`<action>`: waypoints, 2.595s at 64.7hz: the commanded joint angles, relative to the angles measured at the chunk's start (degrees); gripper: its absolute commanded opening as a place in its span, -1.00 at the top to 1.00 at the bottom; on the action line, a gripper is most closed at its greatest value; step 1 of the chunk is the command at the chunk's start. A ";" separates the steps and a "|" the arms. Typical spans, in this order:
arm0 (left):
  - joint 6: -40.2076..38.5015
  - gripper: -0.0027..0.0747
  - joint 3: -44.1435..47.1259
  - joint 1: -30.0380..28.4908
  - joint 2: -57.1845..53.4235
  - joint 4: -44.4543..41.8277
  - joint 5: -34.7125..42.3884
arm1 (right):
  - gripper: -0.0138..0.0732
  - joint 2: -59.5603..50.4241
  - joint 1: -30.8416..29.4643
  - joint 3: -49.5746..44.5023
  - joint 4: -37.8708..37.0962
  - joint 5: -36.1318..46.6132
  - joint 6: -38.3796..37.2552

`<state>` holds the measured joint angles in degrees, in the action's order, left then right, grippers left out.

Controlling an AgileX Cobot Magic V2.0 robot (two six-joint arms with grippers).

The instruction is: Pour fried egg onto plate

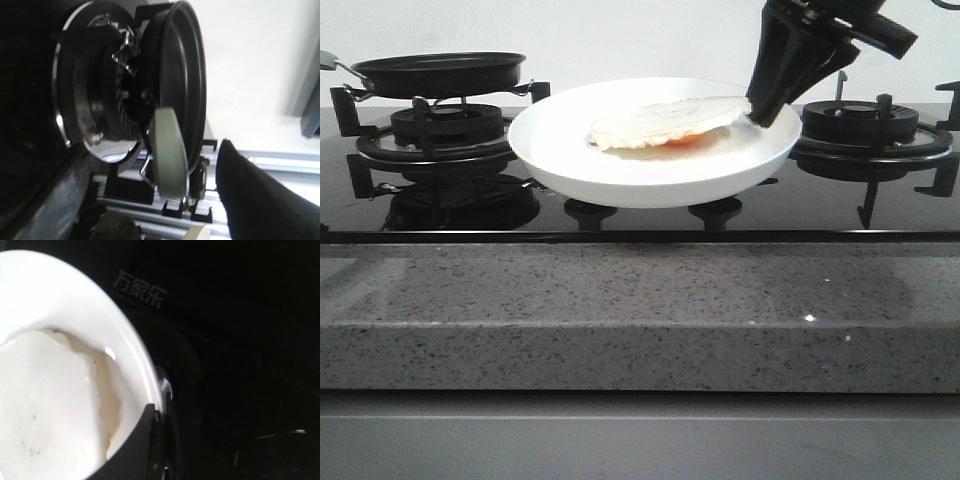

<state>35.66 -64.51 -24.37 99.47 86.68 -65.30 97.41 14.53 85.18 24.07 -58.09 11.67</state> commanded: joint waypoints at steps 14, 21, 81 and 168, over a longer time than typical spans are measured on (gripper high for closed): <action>1.23 -0.37 -1.62 -0.39 -6.67 -3.63 -6.36 | 0.82 -3.13 -0.01 1.33 2.36 1.64 0.35; 1.23 -0.21 -1.62 -0.26 -8.25 -6.39 -7.19 | 0.82 -3.13 -0.01 1.33 2.36 1.64 0.35; -25.29 0.98 -1.62 20.22 -37.32 -64.59 15.26 | 0.82 -3.13 -0.01 1.33 2.36 1.64 0.35; -36.38 0.98 32.03 28.39 -84.43 -83.39 37.42 | 0.82 -3.13 -0.01 1.33 2.36 1.82 0.35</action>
<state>-0.81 -30.98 3.67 14.50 2.64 -33.23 97.41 14.53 85.18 24.07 -58.09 11.66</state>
